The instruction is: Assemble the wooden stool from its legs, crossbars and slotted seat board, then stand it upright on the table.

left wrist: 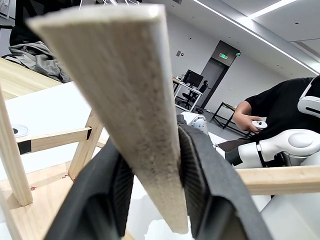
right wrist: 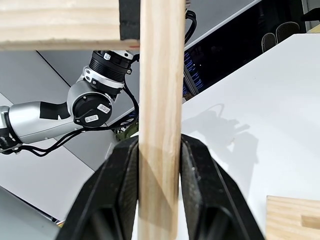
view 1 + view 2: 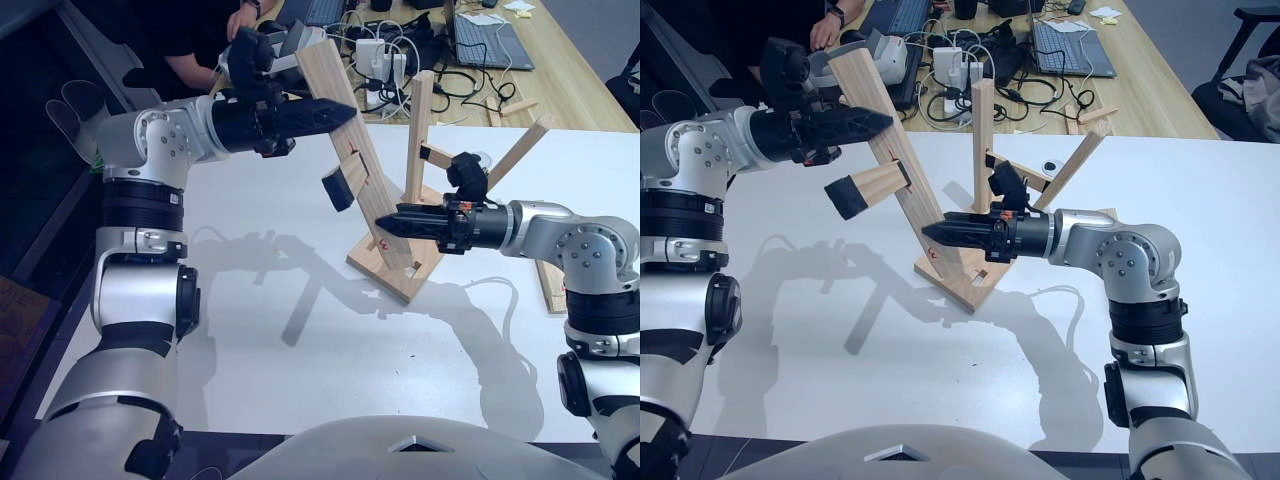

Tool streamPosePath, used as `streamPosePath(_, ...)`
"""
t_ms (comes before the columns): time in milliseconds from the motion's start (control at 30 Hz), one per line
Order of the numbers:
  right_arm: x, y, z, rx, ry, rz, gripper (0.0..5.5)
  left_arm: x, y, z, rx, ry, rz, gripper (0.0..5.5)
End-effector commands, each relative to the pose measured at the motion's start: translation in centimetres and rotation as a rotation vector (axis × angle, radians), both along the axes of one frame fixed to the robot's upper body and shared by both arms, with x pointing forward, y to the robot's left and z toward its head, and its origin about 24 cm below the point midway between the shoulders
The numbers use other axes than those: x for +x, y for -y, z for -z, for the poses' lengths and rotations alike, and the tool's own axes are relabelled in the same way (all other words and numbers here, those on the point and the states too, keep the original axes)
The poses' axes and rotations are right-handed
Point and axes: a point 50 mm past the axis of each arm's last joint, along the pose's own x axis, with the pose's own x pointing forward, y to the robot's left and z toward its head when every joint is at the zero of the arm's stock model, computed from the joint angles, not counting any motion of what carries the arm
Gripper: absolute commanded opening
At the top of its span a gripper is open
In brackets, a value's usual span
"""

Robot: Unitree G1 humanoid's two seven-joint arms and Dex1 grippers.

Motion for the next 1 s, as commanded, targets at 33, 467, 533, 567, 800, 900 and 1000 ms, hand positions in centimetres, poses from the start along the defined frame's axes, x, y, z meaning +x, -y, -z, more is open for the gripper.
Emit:
streamPosePath(33,-0.5,-0.4,-0.5,0.014,0.048,-0.039,1.01,-0.1,-0.1,-0.5,0.023,0.018,-0.024,1.18)
streamPosePath(467,0.3,0.8,0.6,-0.114,0.037,0.045,2.34,0.5,0.1,-1.0,-0.051,0.004,-0.135,1.07)
streamPosePath(533,0.2,2.2,1.6,-0.181,0.02,0.071,2.73,0.8,0.0,-0.9,-0.057,0.011,-0.181,1.07)
streamPosePath(567,0.1,2.9,2.2,-0.212,0.008,0.08,2.93,1.0,-0.1,-0.8,-0.059,0.013,-0.203,1.06)
streamPosePath(800,-3.0,9.7,6.0,-0.512,-0.029,0.18,3.07,2.7,-1.8,-0.5,-0.081,0.051,-0.5,1.04)
streamPosePath(900,-5.3,12.2,8.5,-0.689,-0.067,0.173,2.63,2.6,-2.7,-0.7,-0.129,0.055,-0.621,1.03)
streamPosePath(1000,-6.1,13.2,10.7,-0.832,-0.041,0.147,2.08,2.3,-2.7,-0.5,-0.151,0.047,-0.699,1.03)
